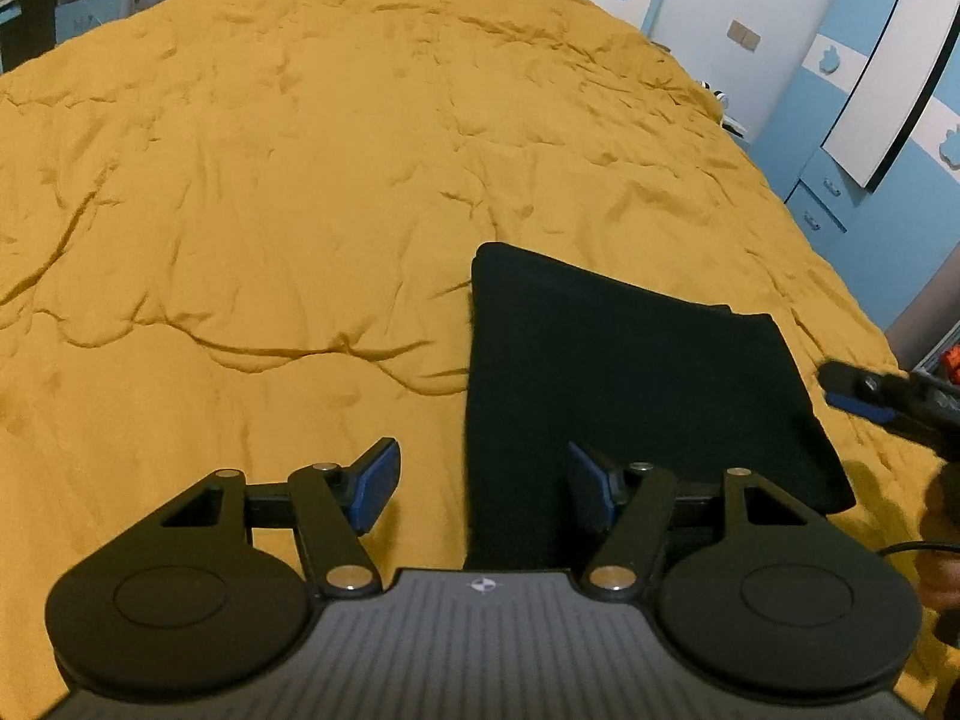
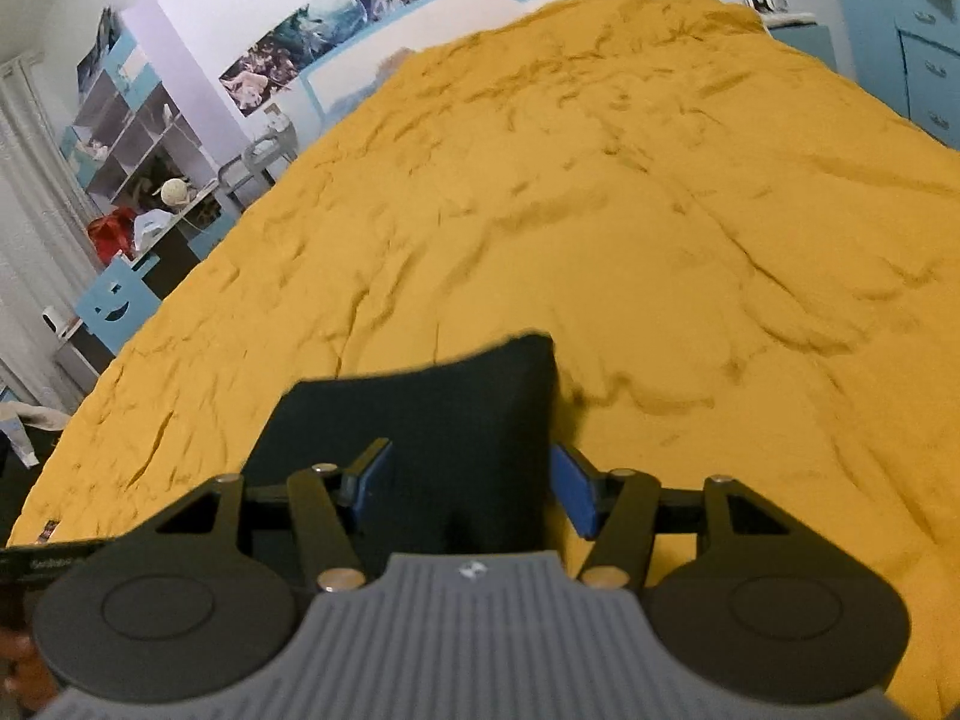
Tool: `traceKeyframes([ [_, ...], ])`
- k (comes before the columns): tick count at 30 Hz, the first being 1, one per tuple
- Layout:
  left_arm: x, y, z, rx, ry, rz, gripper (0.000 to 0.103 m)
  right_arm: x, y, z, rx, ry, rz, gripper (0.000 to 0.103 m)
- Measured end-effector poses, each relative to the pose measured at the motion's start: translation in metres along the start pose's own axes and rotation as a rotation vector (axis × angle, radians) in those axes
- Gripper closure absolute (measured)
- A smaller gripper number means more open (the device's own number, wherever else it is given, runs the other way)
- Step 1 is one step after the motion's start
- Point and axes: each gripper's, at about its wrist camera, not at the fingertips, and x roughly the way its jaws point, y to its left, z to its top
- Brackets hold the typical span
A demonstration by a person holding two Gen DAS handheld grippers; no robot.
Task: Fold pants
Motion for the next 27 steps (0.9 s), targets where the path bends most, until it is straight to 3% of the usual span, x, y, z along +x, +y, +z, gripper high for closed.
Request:
traceKeyframes([
  [9, 0.020, -0.001, -0.012, 0.009, 0.044, -0.058, 0.029, 0.064, -0.008, 0.025, 0.034, -0.017, 0.018, 0.047],
  [10, 0.021, 0.000, -0.012, 0.001, 0.048, -0.063, 0.029, 0.070, -0.009, 0.026, 0.020, -0.014, 0.004, 0.055],
  [11, 0.022, 0.001, -0.012, -0.003, 0.053, -0.066, 0.029, 0.075, -0.010, 0.028, 0.012, -0.008, -0.014, 0.078],
  [12, 0.022, 0.000, -0.012, -0.002, 0.057, -0.067, 0.029, 0.081, -0.013, 0.028, 0.008, 0.006, -0.035, 0.088],
  [15, 0.024, -0.002, -0.014, 0.011, 0.062, -0.069, 0.029, 0.088, -0.023, 0.030, 0.041, 0.009, -0.038, 0.095],
  [19, 0.025, -0.004, -0.017, 0.008, 0.067, -0.072, 0.029, 0.084, -0.020, 0.031, 0.020, -0.058, -0.060, 0.095],
  [21, 0.023, -0.005, -0.018, 0.015, 0.068, -0.068, 0.029, 0.084, -0.020, 0.029, 0.034, -0.059, -0.131, 0.087],
  [22, 0.021, -0.005, -0.018, 0.020, 0.068, -0.068, 0.029, 0.084, -0.022, 0.029, 0.045, -0.054, -0.158, 0.075],
  [25, 0.013, -0.004, -0.010, 0.037, 0.052, -0.054, 0.029, 0.069, -0.029, 0.031, 0.091, -0.051, -0.141, 0.072],
  [27, 0.007, -0.001, -0.001, 0.042, 0.031, -0.042, 0.029, 0.053, -0.030, 0.033, 0.095, -0.059, -0.112, 0.064],
])
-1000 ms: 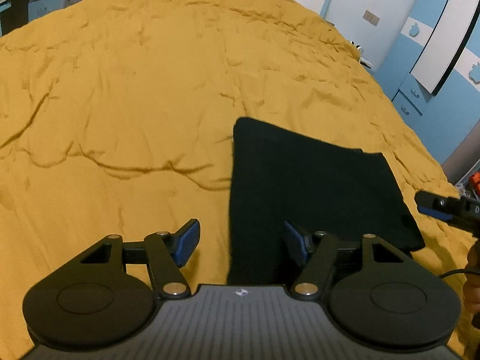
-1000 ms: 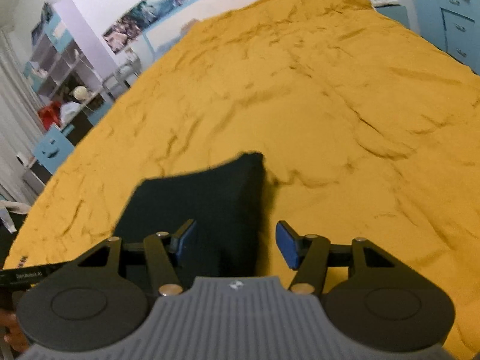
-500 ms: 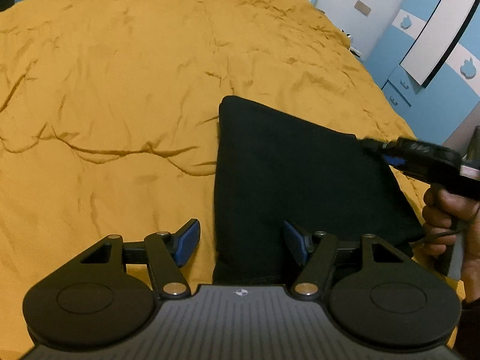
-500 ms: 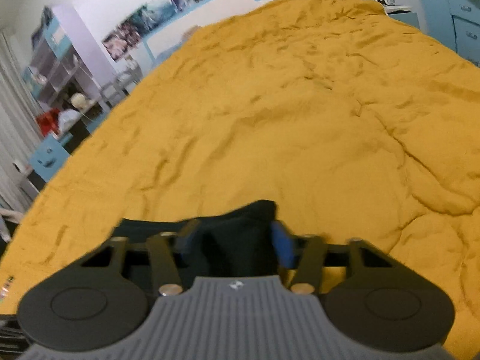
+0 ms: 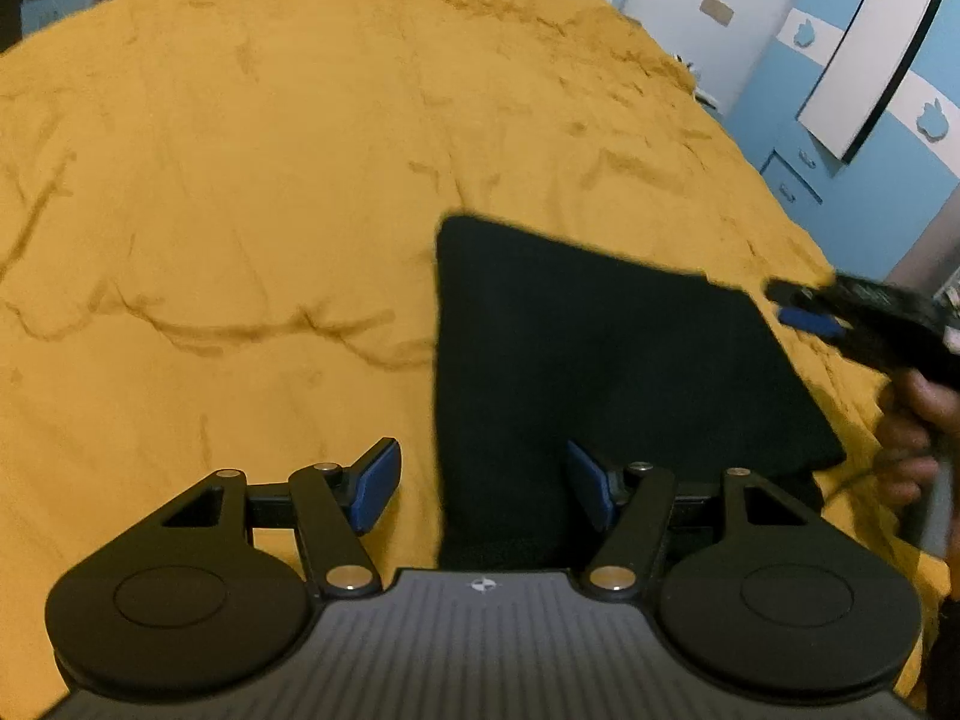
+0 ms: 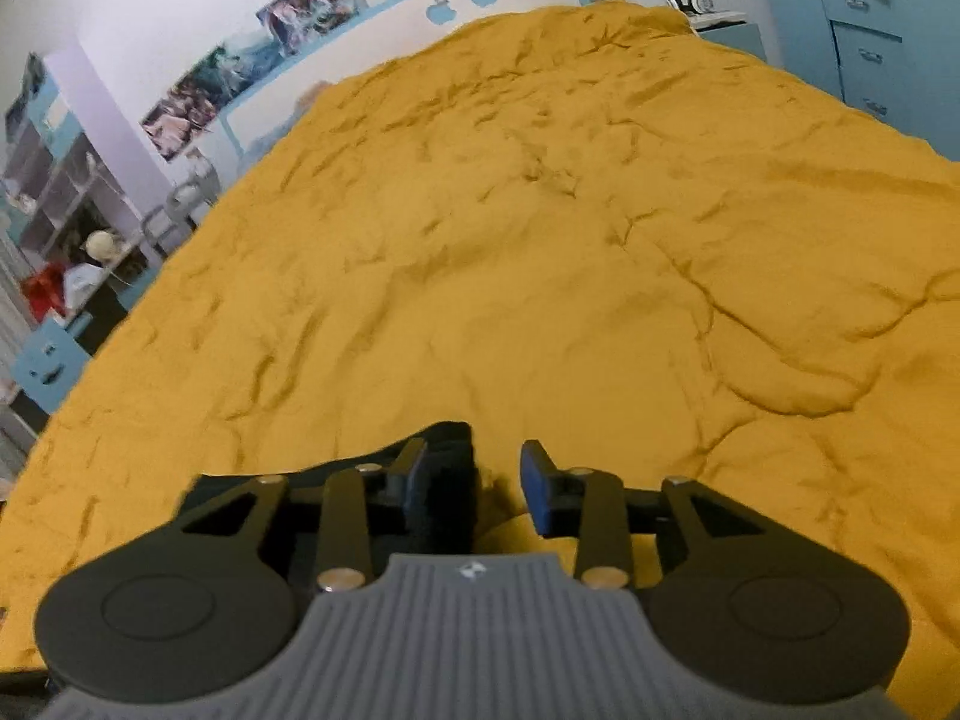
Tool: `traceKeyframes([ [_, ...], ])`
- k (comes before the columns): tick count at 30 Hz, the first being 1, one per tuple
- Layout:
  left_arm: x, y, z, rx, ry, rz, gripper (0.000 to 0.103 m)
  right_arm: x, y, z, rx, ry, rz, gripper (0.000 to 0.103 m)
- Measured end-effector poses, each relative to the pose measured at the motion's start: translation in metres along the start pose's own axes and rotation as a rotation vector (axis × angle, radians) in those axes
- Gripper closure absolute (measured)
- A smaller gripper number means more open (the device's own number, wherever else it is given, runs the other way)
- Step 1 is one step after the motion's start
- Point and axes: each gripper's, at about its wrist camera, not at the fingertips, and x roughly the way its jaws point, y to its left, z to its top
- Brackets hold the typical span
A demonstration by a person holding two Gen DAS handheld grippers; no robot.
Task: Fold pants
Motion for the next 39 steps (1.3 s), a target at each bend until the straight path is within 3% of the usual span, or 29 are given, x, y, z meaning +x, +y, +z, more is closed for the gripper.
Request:
traceKeyframes([
  [2, -0.006, 0.003, 0.011, 0.008, -0.015, 0.007, 0.029, -0.016, 0.001, -0.001, -0.014, 0.011, 0.027, 0.045],
  [5, -0.010, 0.008, 0.028, 0.029, -0.035, 0.010, 0.028, -0.035, -0.003, -0.004, -0.015, 0.078, 0.103, 0.037],
  [8, -0.004, 0.015, 0.044, 0.030, -0.015, -0.046, 0.027, -0.042, -0.014, -0.009, 0.035, 0.148, 0.189, 0.037],
  [11, 0.016, 0.029, 0.056, -0.024, 0.050, -0.145, 0.027, -0.037, -0.025, -0.017, 0.092, 0.197, 0.219, 0.036],
  [15, 0.043, 0.040, 0.059, -0.079, 0.115, -0.179, 0.027, -0.015, -0.031, -0.030, 0.119, 0.281, 0.252, 0.036],
  [20, 0.067, 0.048, 0.054, -0.107, 0.146, -0.284, 0.027, 0.000, -0.034, -0.033, 0.144, 0.301, 0.304, 0.036],
  [26, 0.096, 0.045, 0.049, -0.069, 0.194, -0.375, 0.027, 0.018, -0.038, -0.036, 0.165, 0.352, 0.358, 0.038],
  [31, 0.114, 0.048, 0.049, -0.078, 0.196, -0.449, 0.019, 0.034, -0.031, -0.040, 0.159, 0.387, 0.400, 0.038],
  [39, 0.126, 0.036, 0.051, -0.045, 0.193, -0.487, 0.013, 0.061, -0.016, -0.050, 0.172, 0.411, 0.503, 0.038],
])
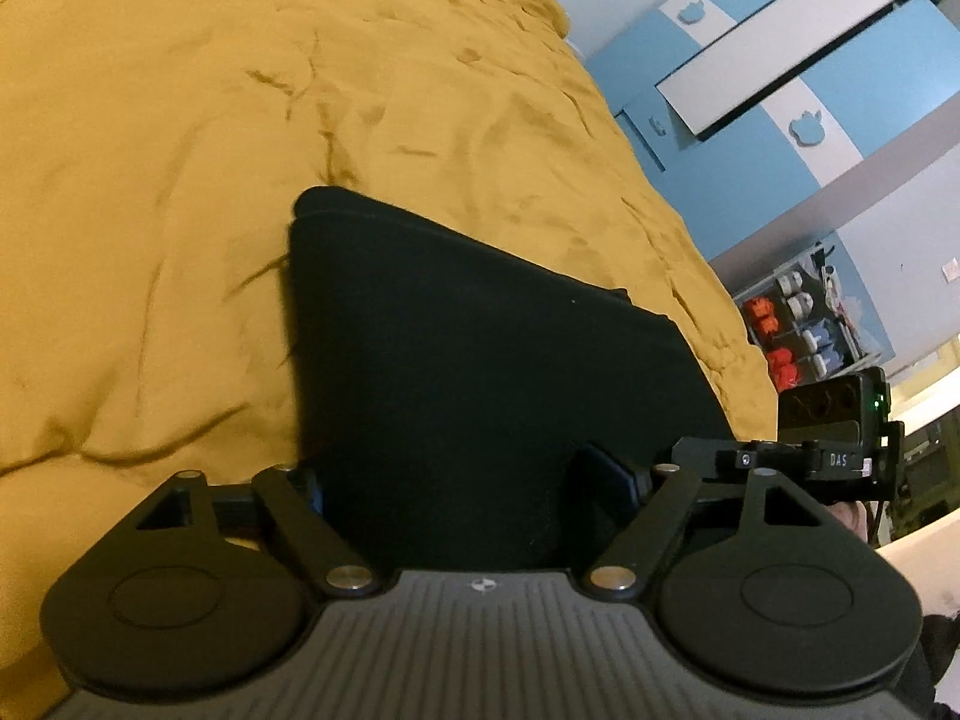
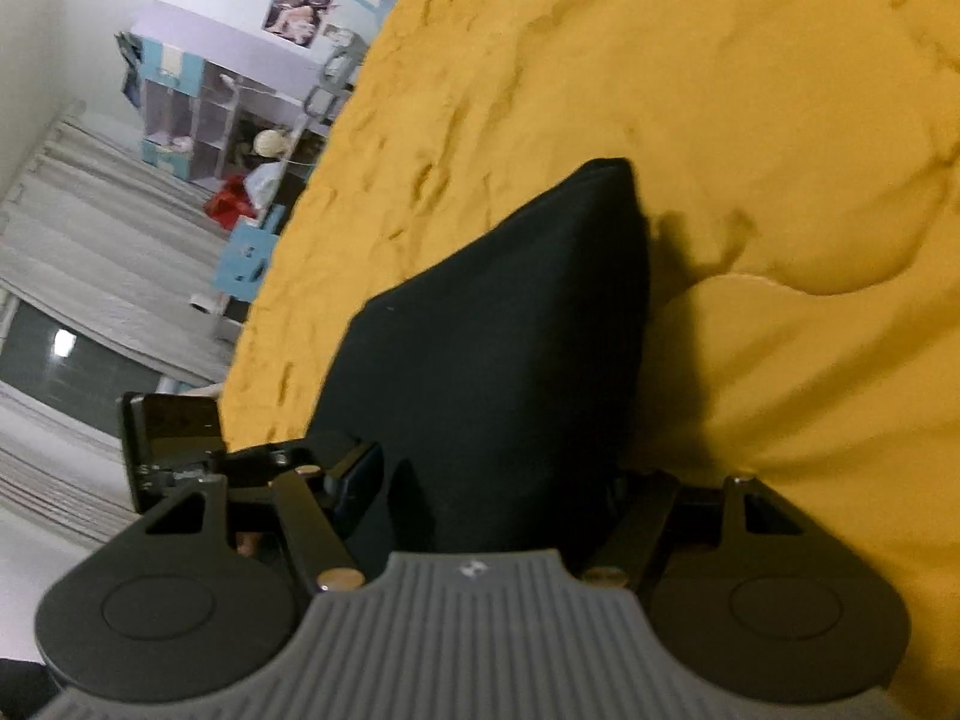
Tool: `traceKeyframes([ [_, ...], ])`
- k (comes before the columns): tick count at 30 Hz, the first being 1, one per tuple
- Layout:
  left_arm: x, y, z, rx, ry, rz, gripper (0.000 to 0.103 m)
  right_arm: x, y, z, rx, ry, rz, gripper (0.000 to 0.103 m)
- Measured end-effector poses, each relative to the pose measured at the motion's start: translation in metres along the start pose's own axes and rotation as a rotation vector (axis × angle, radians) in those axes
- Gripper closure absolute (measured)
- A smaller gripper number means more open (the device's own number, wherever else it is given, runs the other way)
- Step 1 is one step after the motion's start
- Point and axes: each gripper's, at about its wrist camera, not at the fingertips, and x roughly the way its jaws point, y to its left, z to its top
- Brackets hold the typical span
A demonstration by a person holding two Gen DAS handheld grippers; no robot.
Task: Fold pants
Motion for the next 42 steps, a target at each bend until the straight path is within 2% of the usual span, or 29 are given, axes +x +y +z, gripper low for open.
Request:
traceKeyframes([
  [3, 0.000, -0.003, 0.000, 0.016, 0.001, 0.004, 0.013, 0.004, 0.000, 0.001, 0.003, 0.003, 0.027, 0.046],
  [7, -0.001, -0.004, -0.003, 0.038, -0.004, 0.013, 0.018, 0.010, 0.000, 0.002, 0.004, 0.015, 0.050, 0.067],
  [9, -0.003, -0.004, -0.003, 0.041, -0.007, 0.022, 0.026, 0.012, 0.001, 0.002, 0.008, 0.019, 0.066, 0.072],
  [11, -0.007, -0.005, -0.002, 0.032, -0.014, 0.017, 0.044, 0.013, 0.002, 0.003, 0.005, 0.019, 0.065, 0.075],
  [12, -0.009, -0.005, -0.002, 0.021, -0.019, 0.017, 0.047, 0.013, 0.003, 0.003, 0.005, 0.017, 0.064, 0.075],
  [14, -0.013, -0.007, 0.000, 0.007, -0.027, 0.023, 0.061, 0.012, 0.003, 0.003, 0.005, 0.014, 0.064, 0.078],
  [17, -0.020, -0.018, 0.001, 0.026, -0.039, 0.042, 0.071, 0.010, 0.004, 0.003, 0.007, 0.007, 0.069, 0.081],
  [20, -0.030, -0.034, 0.002, 0.056, -0.058, 0.064, 0.074, 0.003, 0.010, 0.004, -0.007, -0.002, 0.076, 0.083],
  [25, -0.059, -0.067, -0.003, 0.104, -0.097, 0.075, 0.075, -0.020, 0.034, -0.002, -0.032, -0.042, 0.120, 0.083],
  [30, -0.093, -0.099, -0.019, 0.138, -0.125, 0.069, 0.075, -0.054, 0.070, -0.021, -0.051, -0.101, 0.136, 0.084],
  [36, -0.120, -0.139, -0.059, 0.174, -0.134, 0.054, 0.075, -0.102, 0.104, -0.072, -0.079, -0.147, 0.133, 0.084],
  [42, -0.127, -0.181, -0.094, 0.221, -0.120, -0.004, 0.075, -0.164, 0.129, -0.129, -0.084, -0.190, 0.095, 0.084],
])
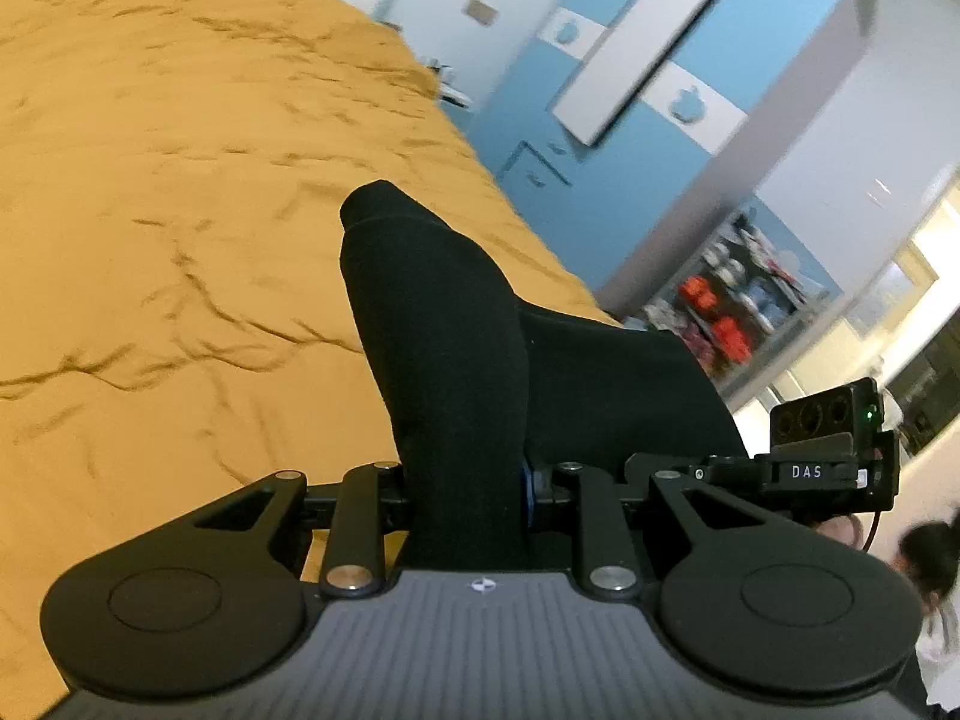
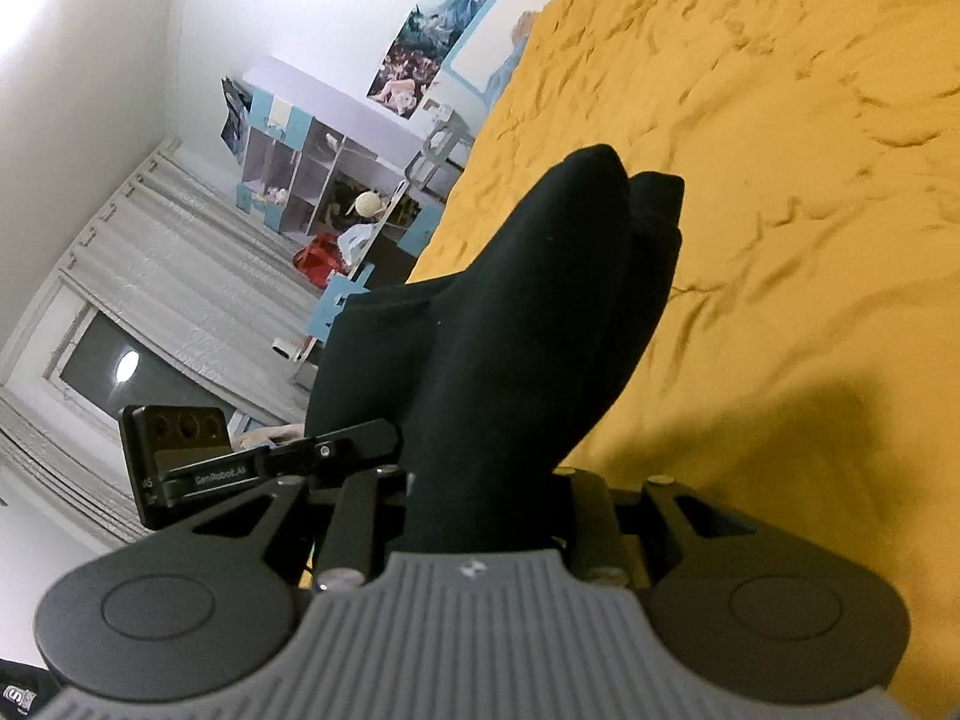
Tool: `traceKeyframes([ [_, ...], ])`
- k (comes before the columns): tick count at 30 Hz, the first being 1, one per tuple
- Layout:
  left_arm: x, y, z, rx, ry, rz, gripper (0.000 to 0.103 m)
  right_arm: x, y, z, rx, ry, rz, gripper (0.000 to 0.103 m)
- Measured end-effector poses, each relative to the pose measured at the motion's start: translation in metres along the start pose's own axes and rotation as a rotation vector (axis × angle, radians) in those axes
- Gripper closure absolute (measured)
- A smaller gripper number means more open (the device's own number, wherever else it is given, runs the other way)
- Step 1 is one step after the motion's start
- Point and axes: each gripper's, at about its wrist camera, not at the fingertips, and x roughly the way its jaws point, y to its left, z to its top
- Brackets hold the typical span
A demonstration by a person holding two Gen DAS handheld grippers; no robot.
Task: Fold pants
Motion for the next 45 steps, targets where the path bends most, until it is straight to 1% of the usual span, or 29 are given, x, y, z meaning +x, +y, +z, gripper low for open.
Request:
traceKeyframes([
  [6, 0.006, -0.040, -0.017, 0.047, 0.014, -0.068, 0.075, -0.074, 0.025, -0.034, -0.024, -0.046, -0.055, 0.084],
  [10, 0.013, -0.061, -0.024, 0.066, 0.023, -0.095, 0.075, -0.112, 0.031, -0.051, -0.030, -0.078, -0.081, 0.084],
  [12, 0.017, -0.068, -0.027, 0.071, 0.031, -0.105, 0.075, -0.132, 0.028, -0.059, -0.027, -0.091, -0.087, 0.084],
  [15, 0.026, -0.078, -0.029, 0.082, 0.045, -0.110, 0.075, -0.153, 0.022, -0.066, -0.023, -0.100, -0.095, 0.084],
  [17, 0.031, -0.084, -0.029, 0.087, 0.051, -0.111, 0.075, -0.160, 0.022, -0.068, -0.018, -0.104, -0.100, 0.084],
  [21, 0.043, -0.093, -0.024, 0.095, 0.060, -0.114, 0.075, -0.172, 0.014, -0.059, -0.008, -0.108, -0.114, 0.084],
  [25, 0.061, -0.105, -0.010, 0.098, 0.063, -0.126, 0.075, -0.192, 0.014, -0.045, -0.025, -0.105, -0.141, 0.084],
  [29, 0.082, -0.117, 0.011, 0.103, 0.055, -0.145, 0.075, -0.211, 0.011, -0.014, -0.049, -0.110, -0.164, 0.084],
  [33, 0.109, -0.127, 0.033, 0.115, 0.051, -0.149, 0.075, -0.224, 0.000, 0.024, -0.061, -0.118, -0.191, 0.084],
  [39, 0.162, -0.131, 0.060, 0.100, 0.055, -0.165, 0.075, -0.240, -0.039, 0.077, -0.043, -0.136, -0.218, 0.083],
  [45, 0.221, -0.119, 0.069, 0.052, 0.104, -0.160, 0.075, -0.241, -0.098, 0.115, 0.012, -0.121, -0.253, 0.083],
])
